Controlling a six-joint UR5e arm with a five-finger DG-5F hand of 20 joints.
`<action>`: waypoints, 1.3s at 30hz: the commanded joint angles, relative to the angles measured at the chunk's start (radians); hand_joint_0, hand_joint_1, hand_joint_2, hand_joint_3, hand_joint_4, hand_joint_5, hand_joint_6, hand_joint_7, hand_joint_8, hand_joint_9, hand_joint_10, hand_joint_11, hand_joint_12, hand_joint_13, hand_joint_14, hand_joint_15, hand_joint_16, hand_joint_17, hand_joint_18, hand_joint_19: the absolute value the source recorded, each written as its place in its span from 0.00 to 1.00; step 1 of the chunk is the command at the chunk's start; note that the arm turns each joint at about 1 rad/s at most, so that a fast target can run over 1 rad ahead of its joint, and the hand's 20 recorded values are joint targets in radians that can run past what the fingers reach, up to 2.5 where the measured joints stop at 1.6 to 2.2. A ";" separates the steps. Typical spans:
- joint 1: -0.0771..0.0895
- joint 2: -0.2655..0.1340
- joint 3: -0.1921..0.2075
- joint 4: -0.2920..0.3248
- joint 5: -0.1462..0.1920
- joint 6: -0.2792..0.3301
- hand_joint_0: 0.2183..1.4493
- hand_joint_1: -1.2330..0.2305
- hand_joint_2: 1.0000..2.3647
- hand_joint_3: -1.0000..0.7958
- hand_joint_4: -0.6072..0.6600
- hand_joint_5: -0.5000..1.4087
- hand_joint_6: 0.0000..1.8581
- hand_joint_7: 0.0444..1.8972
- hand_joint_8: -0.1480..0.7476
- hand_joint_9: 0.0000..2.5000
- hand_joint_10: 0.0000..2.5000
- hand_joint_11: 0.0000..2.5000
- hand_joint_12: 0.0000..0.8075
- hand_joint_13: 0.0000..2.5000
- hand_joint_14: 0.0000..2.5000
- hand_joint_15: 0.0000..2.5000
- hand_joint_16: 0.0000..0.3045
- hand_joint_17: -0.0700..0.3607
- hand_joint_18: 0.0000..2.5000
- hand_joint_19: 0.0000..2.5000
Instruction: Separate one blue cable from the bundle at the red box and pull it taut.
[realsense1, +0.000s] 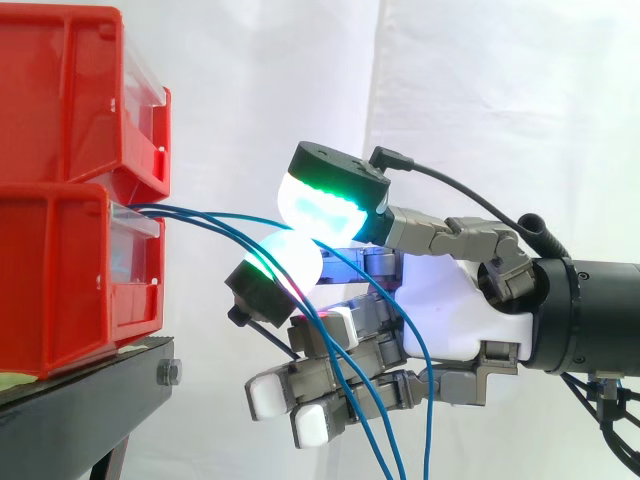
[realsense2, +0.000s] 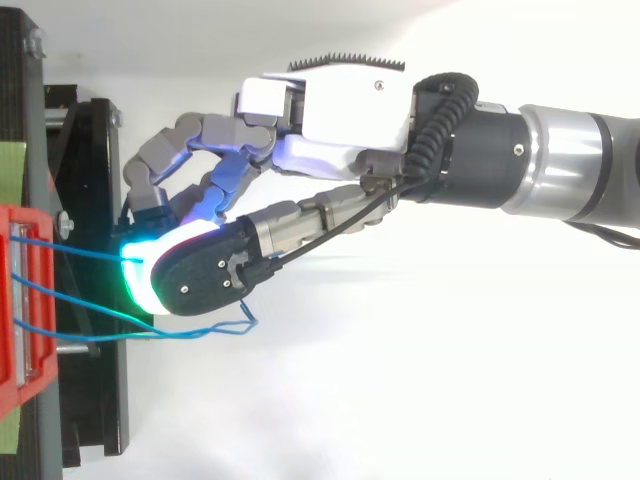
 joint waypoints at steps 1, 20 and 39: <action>-0.002 0.000 0.001 0.000 0.000 0.000 0.34 0.37 0.02 0.46 0.41 0.15 0.49 0.57 0.44 0.44 0.01 0.49 0.48 0.34 0.01 0.30 0.19 0.46 0.25 0.29; -0.019 0.000 -0.001 0.006 -0.083 0.115 0.35 0.37 0.02 0.46 0.46 0.15 0.49 0.55 0.44 0.48 0.00 0.61 0.36 0.51 0.01 0.63 0.13 0.37 0.36 0.37; -0.022 0.000 -0.005 0.006 -0.098 0.103 0.36 0.36 0.02 0.46 0.48 0.15 0.49 0.54 0.44 0.43 0.38 0.64 0.42 0.34 0.93 0.63 0.10 0.32 0.49 0.75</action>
